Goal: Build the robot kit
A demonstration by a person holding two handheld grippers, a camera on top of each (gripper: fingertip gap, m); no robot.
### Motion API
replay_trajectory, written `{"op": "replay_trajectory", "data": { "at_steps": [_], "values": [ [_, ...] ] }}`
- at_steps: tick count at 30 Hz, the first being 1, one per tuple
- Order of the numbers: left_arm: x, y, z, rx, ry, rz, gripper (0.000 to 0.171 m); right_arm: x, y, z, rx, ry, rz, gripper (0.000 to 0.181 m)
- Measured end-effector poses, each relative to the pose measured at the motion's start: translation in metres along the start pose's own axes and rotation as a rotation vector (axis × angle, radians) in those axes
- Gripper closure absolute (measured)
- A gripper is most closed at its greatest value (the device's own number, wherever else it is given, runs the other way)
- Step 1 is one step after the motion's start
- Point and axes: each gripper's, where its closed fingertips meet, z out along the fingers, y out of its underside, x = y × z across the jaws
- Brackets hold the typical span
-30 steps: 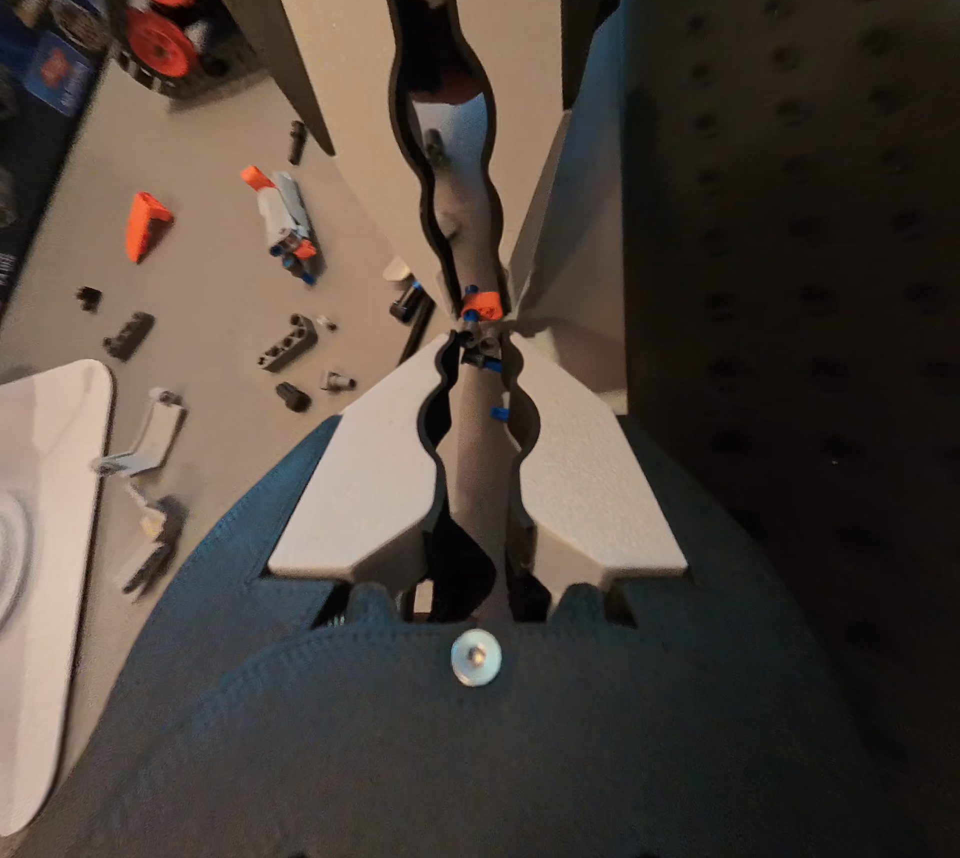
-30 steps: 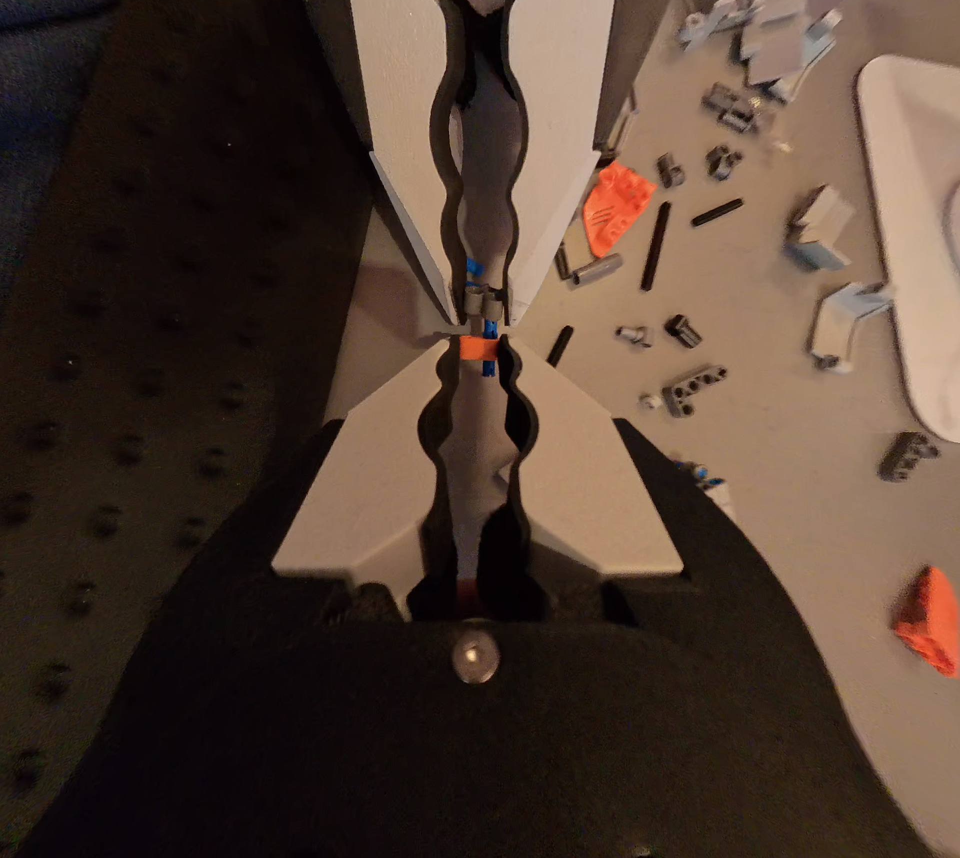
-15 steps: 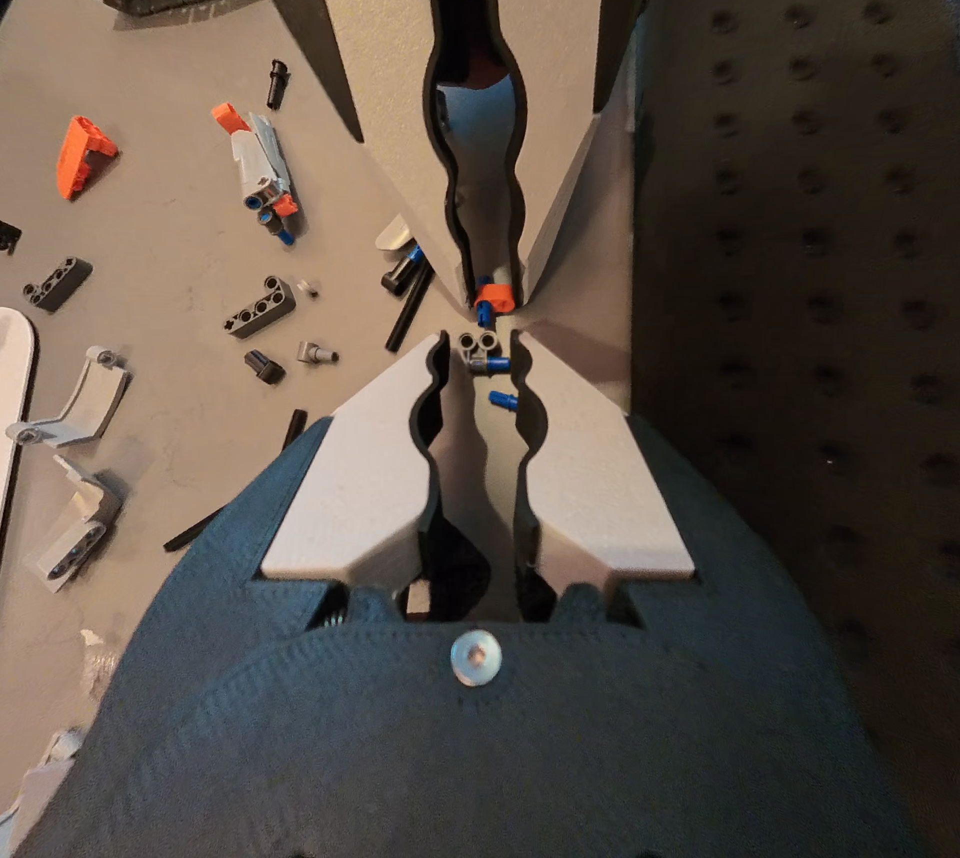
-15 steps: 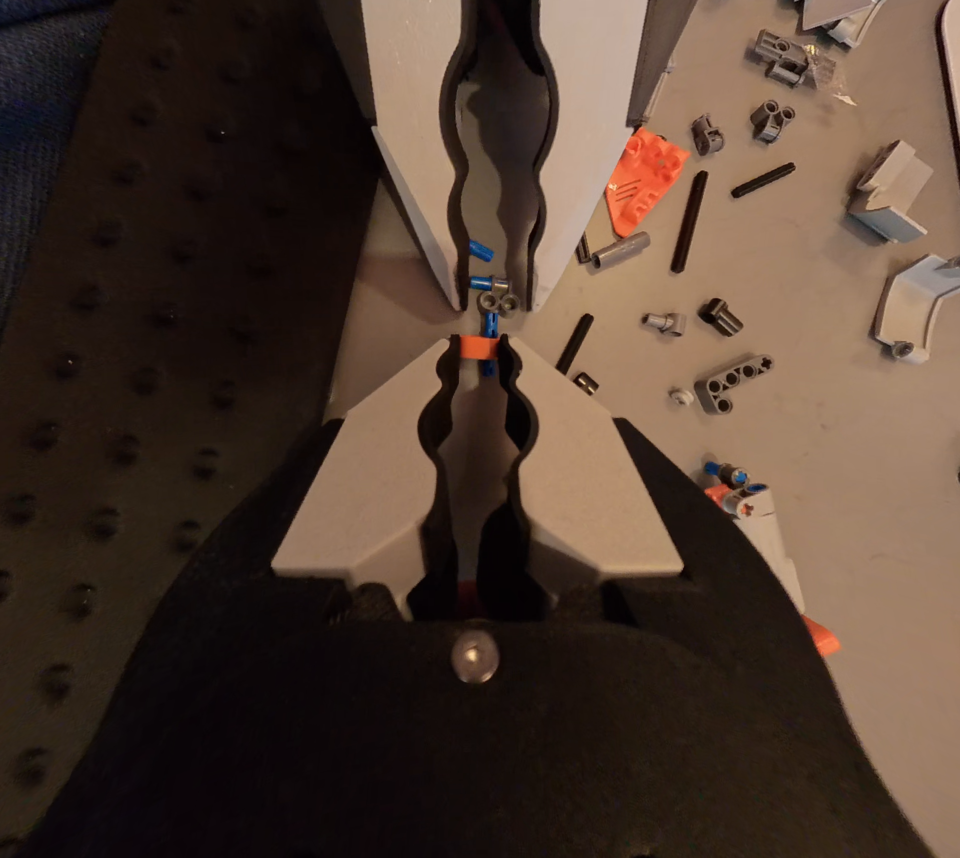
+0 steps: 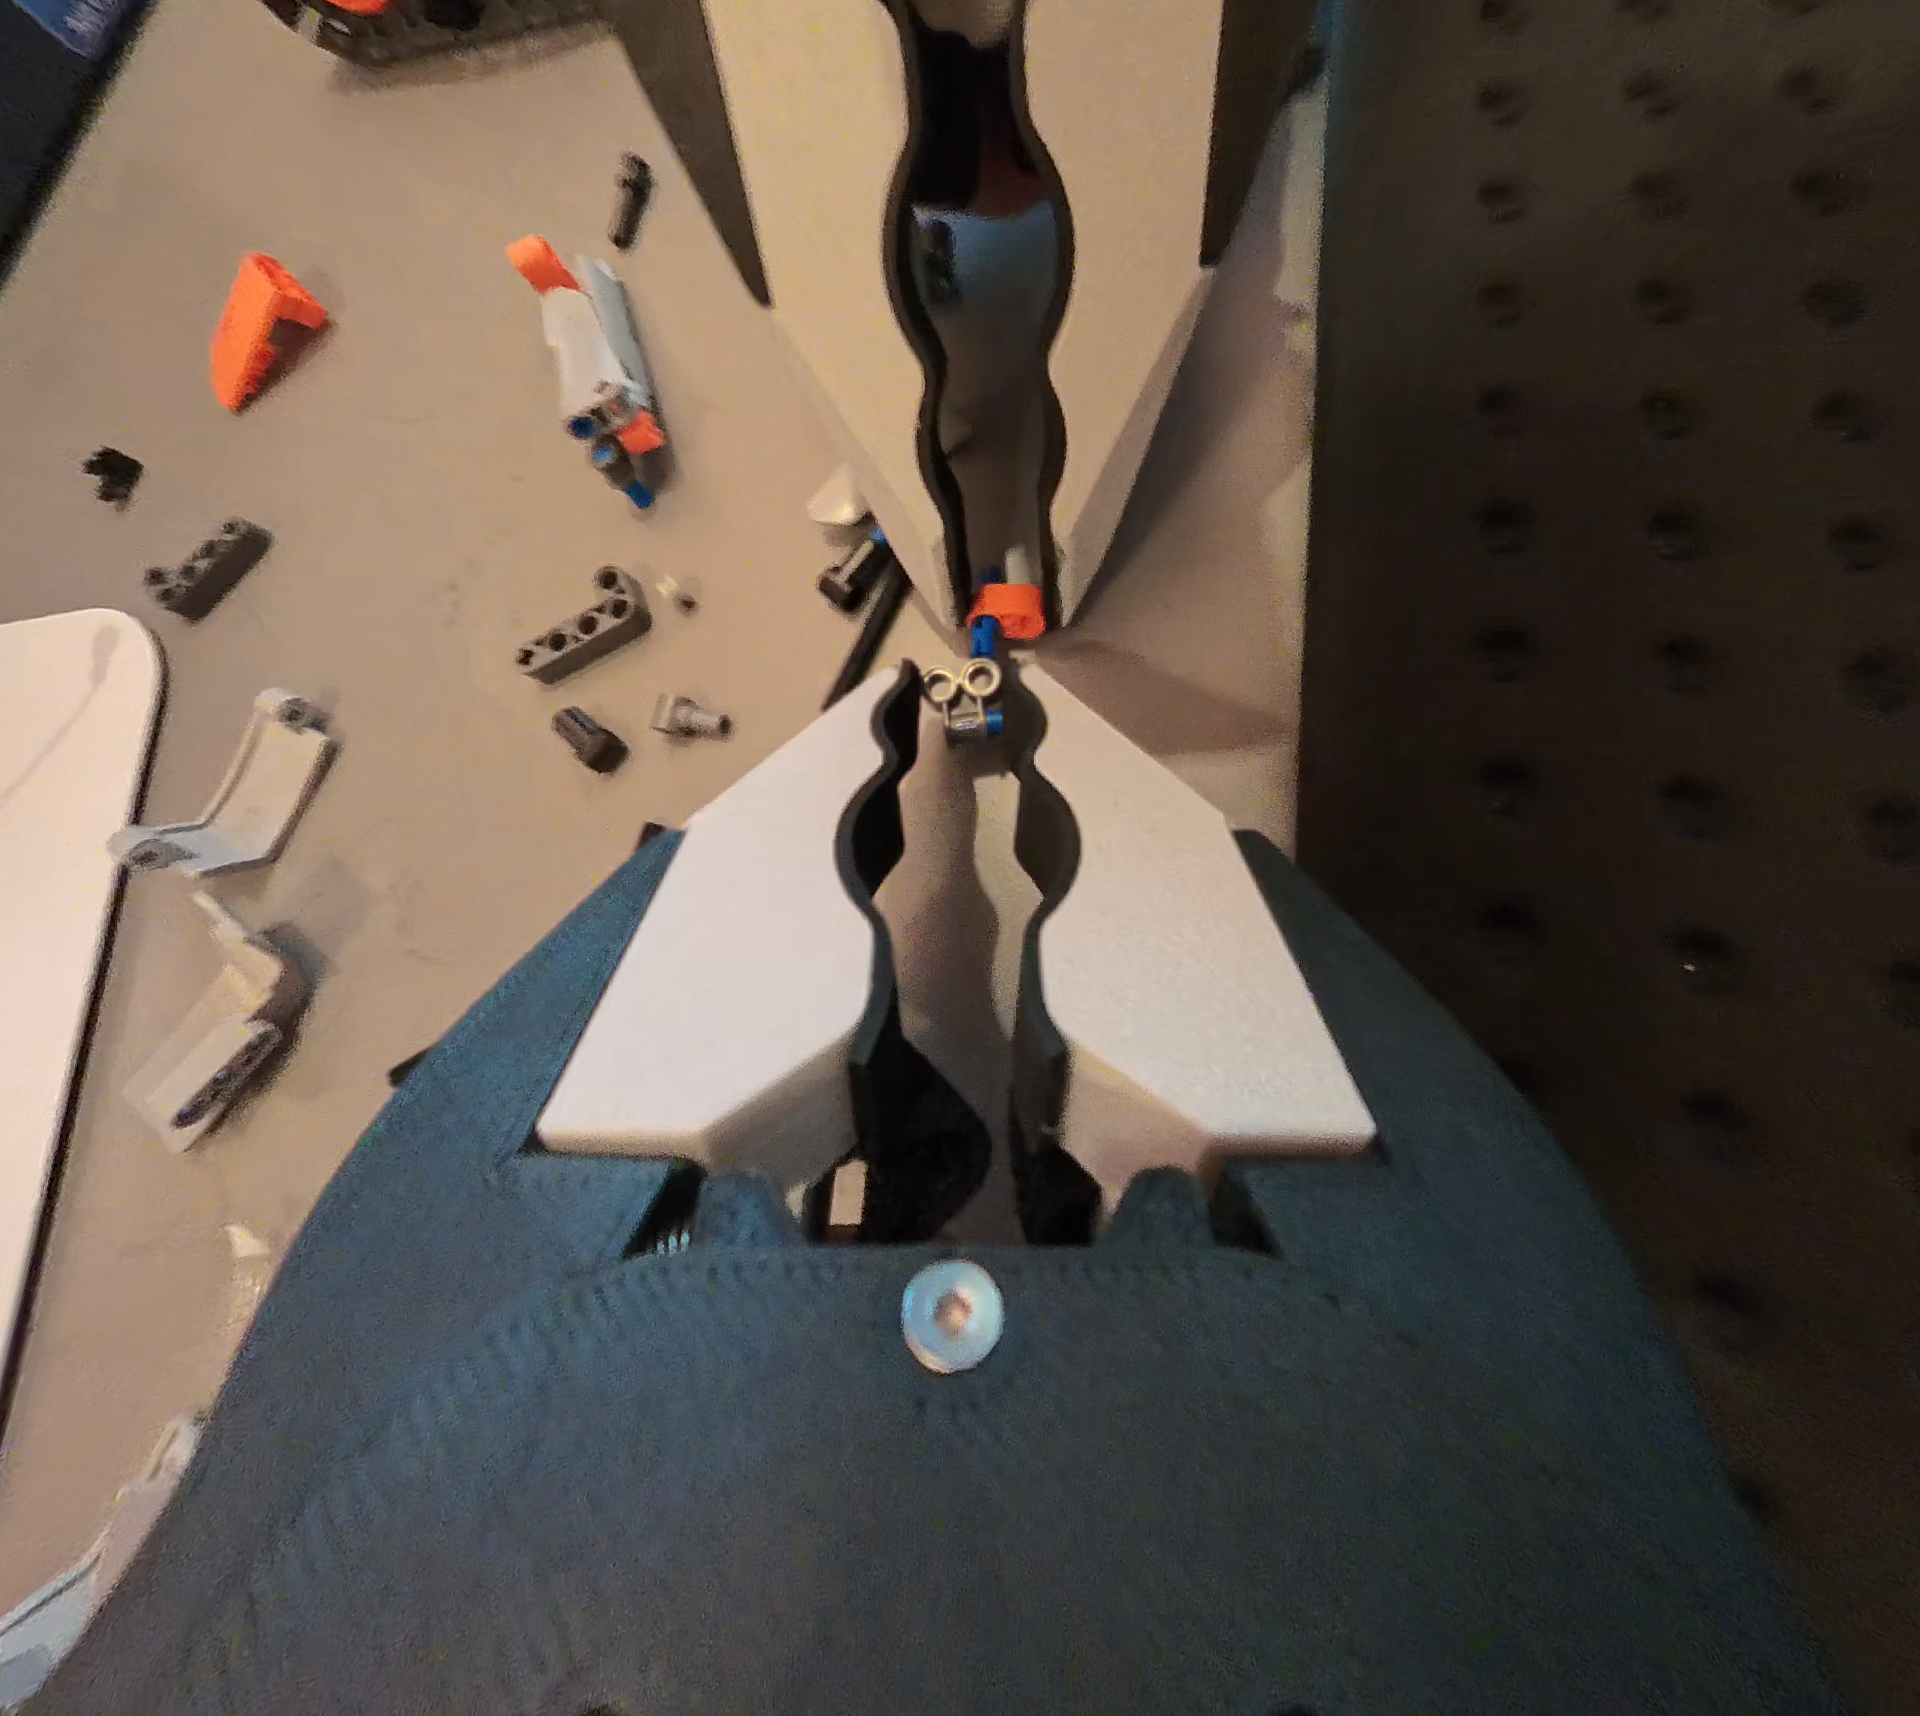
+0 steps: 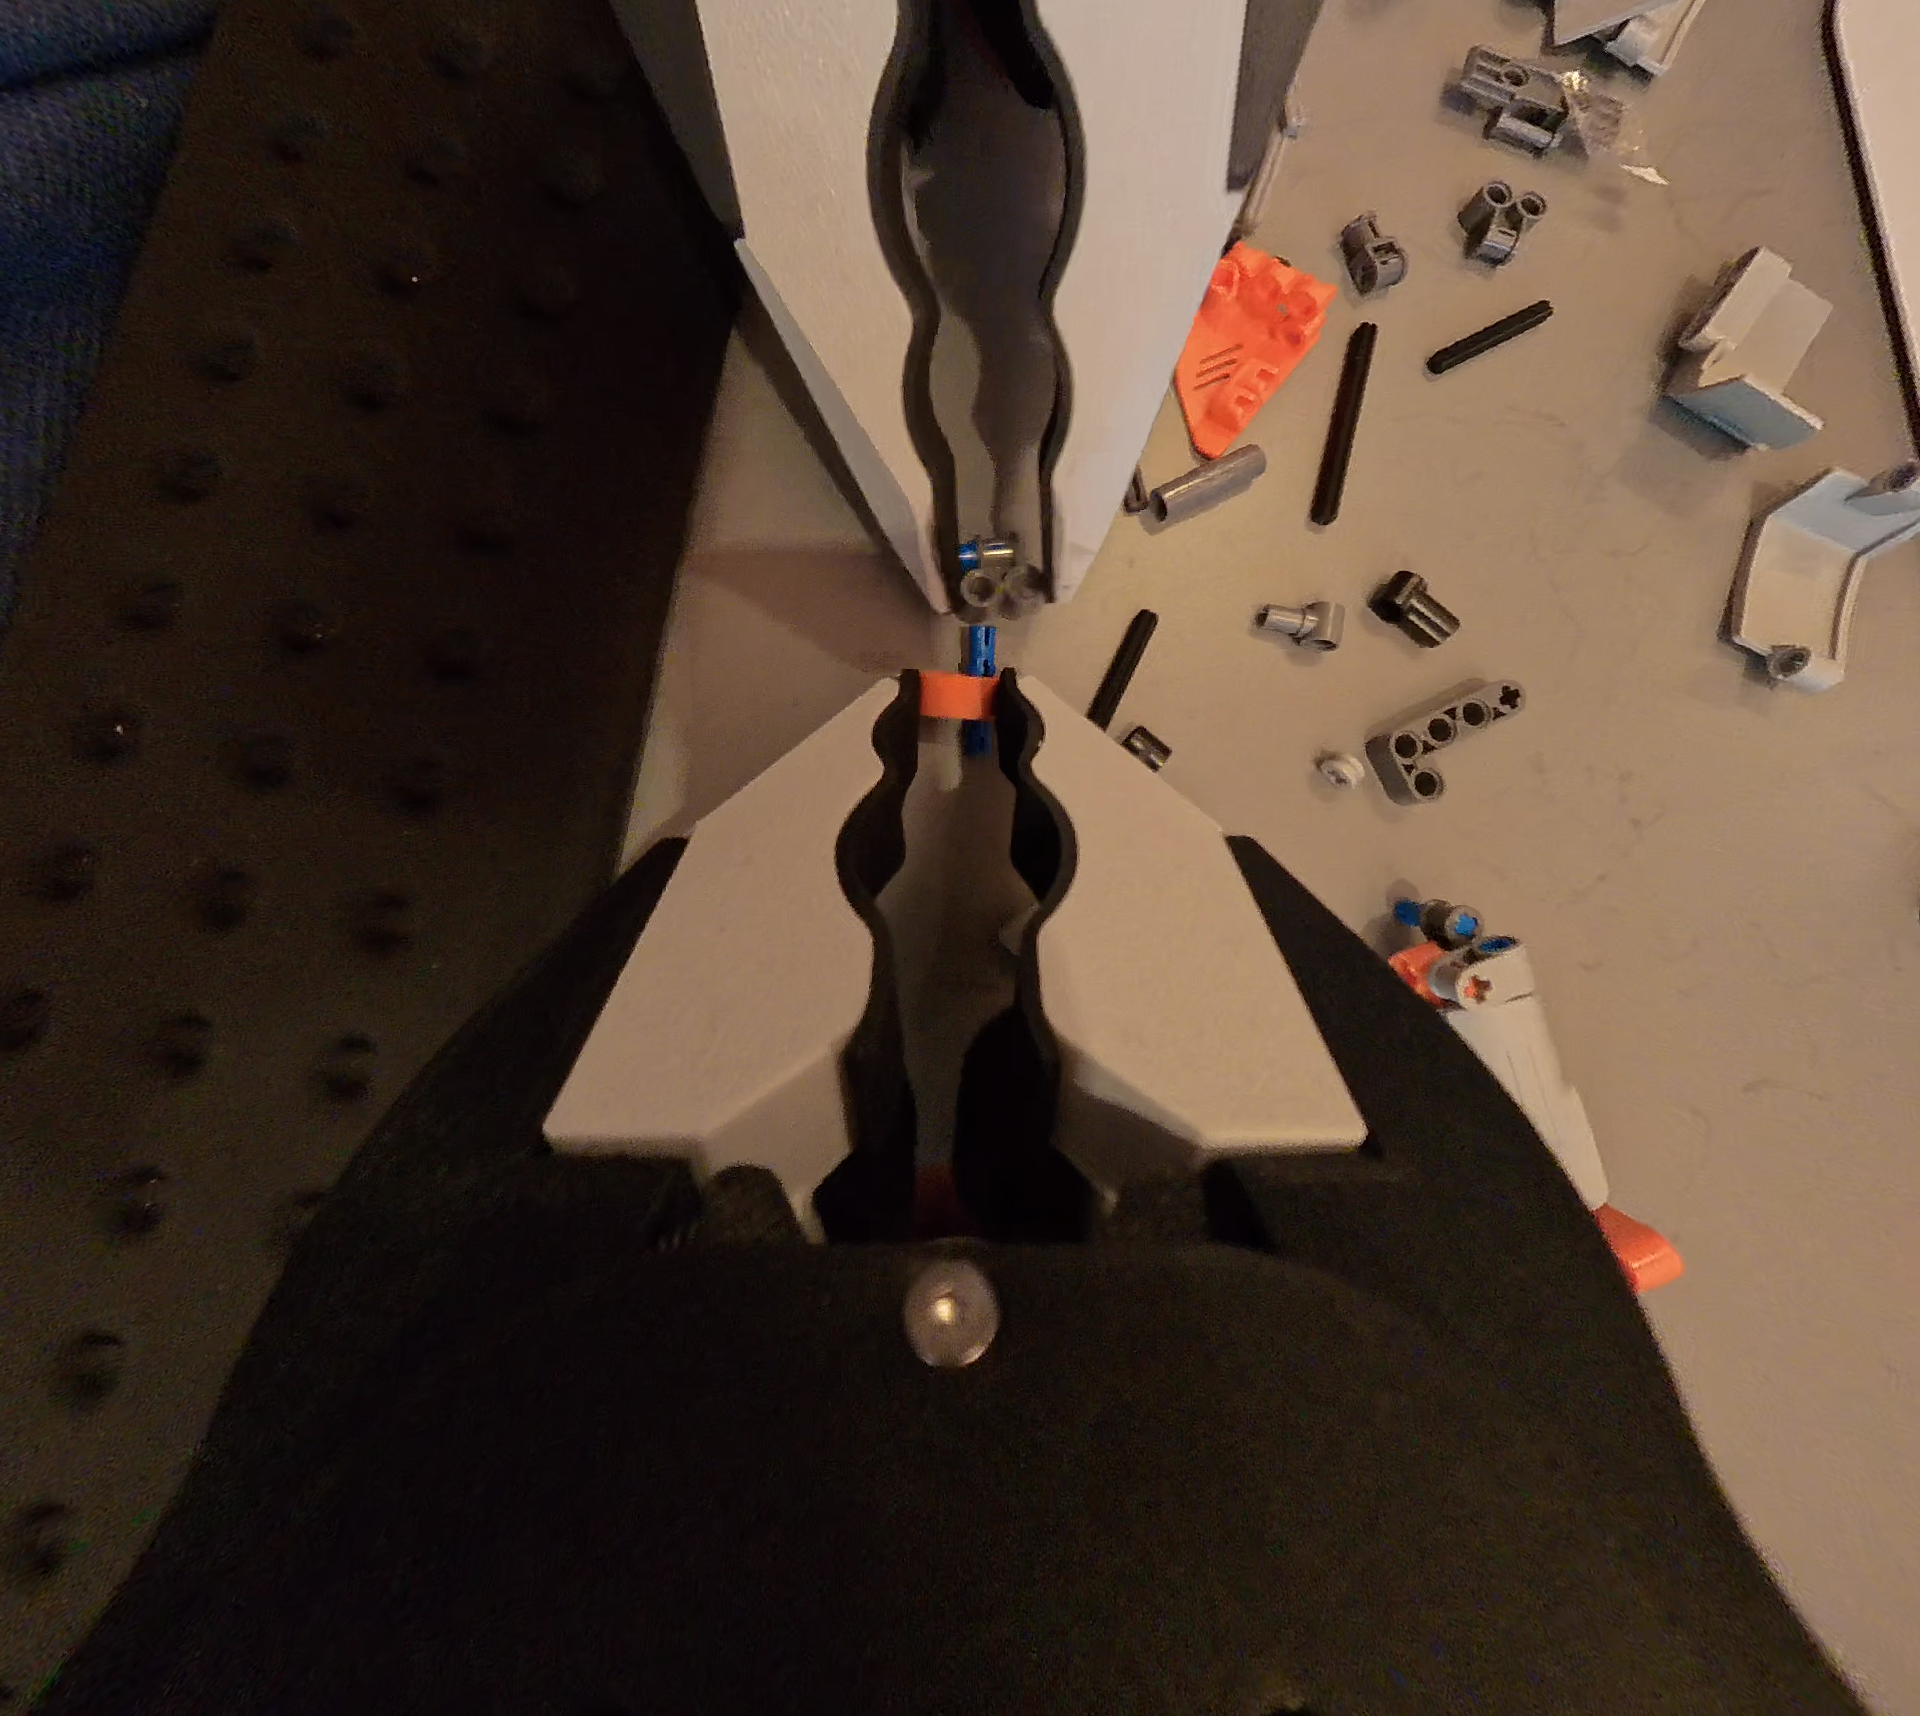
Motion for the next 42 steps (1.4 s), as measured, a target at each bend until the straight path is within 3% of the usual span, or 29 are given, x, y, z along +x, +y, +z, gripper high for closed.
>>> {"op": "replay_trajectory", "data": {
  "at_steps": [6,11,24,42],
  "values": [
    [-0.017,-0.034,-0.024,0.257,-0.053,-0.071,0.158,0.013,-0.020,-0.015,0.115,0.083,0.002,0.169],
    [-0.030,-0.047,-0.036,0.376,-0.063,-0.187,0.158,0.032,-0.034,-0.035,0.176,0.281,-0.072,0.169],
    [-0.055,-0.073,-0.056,0.579,-0.186,-0.336,0.158,0.053,-0.062,-0.066,0.275,0.615,-0.164,0.169],
    [-0.069,-0.093,-0.067,0.746,-0.294,-0.483,0.158,0.066,-0.076,-0.085,0.355,0.747,-0.092,0.169]
  ]
}}
